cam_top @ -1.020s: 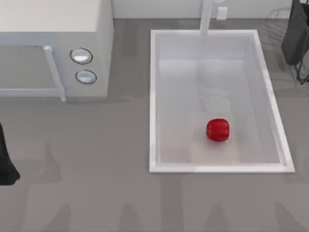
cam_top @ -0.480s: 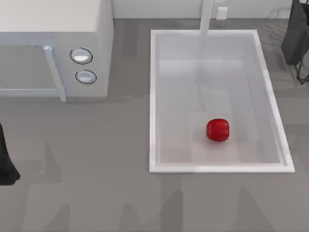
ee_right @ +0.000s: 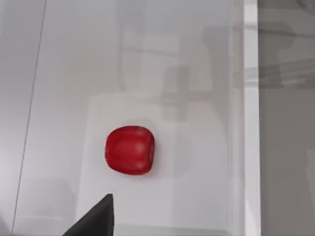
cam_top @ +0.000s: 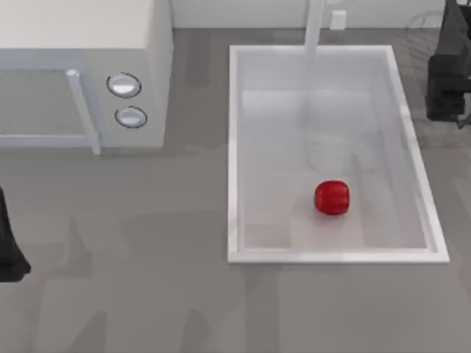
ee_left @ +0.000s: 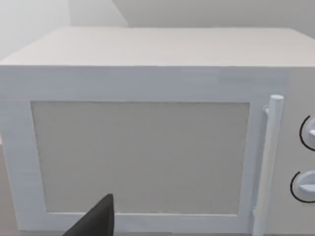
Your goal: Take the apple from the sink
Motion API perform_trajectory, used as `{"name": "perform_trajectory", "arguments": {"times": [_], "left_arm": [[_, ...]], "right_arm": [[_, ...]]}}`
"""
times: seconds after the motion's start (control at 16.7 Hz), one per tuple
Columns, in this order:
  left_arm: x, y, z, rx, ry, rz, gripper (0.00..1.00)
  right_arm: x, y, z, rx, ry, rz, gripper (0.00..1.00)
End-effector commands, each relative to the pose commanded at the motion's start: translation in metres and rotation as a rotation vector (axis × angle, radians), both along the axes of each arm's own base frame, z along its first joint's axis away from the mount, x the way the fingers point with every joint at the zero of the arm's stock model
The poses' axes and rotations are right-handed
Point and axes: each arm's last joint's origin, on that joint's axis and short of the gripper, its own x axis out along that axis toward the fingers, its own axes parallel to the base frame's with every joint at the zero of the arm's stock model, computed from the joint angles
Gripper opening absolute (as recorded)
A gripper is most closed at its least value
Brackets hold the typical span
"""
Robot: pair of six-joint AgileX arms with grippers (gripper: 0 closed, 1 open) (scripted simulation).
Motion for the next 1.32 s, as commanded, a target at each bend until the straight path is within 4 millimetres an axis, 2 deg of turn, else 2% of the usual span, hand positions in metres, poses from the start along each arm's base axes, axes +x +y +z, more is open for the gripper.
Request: {"name": "perform_trajectory", "arguments": {"times": [0.12,0.3,0.54,0.72,0.84,1.2,1.32], "left_arm": [[0.0,0.0,0.0,0.0,0.0,0.0,1.0],[0.0,0.0,0.0,0.0,0.0,0.0,1.0],[0.0,0.0,0.0,0.0,0.0,0.0,1.0],[0.0,0.0,0.0,0.0,0.0,0.0,1.0],[0.0,0.0,0.0,0.0,0.0,0.0,1.0],[0.0,0.0,0.0,0.0,0.0,0.0,1.0],[0.0,0.0,0.0,0.0,0.0,0.0,1.0]], "right_arm": [[0.036,0.021,-0.011,-0.013,0.134,0.005,1.0],[0.082,0.054,-0.039,-0.044,0.318,0.006,1.0],[0.12,0.092,-0.086,-0.095,0.512,-0.002,1.0],[0.134,0.11,-0.114,-0.126,0.604,-0.008,1.0],[0.138,0.117,-0.124,-0.139,0.637,-0.011,1.0],[0.14,0.116,-0.127,-0.14,0.644,-0.017,1.0],[0.14,0.117,-0.134,-0.142,0.648,-0.017,1.0]]}}
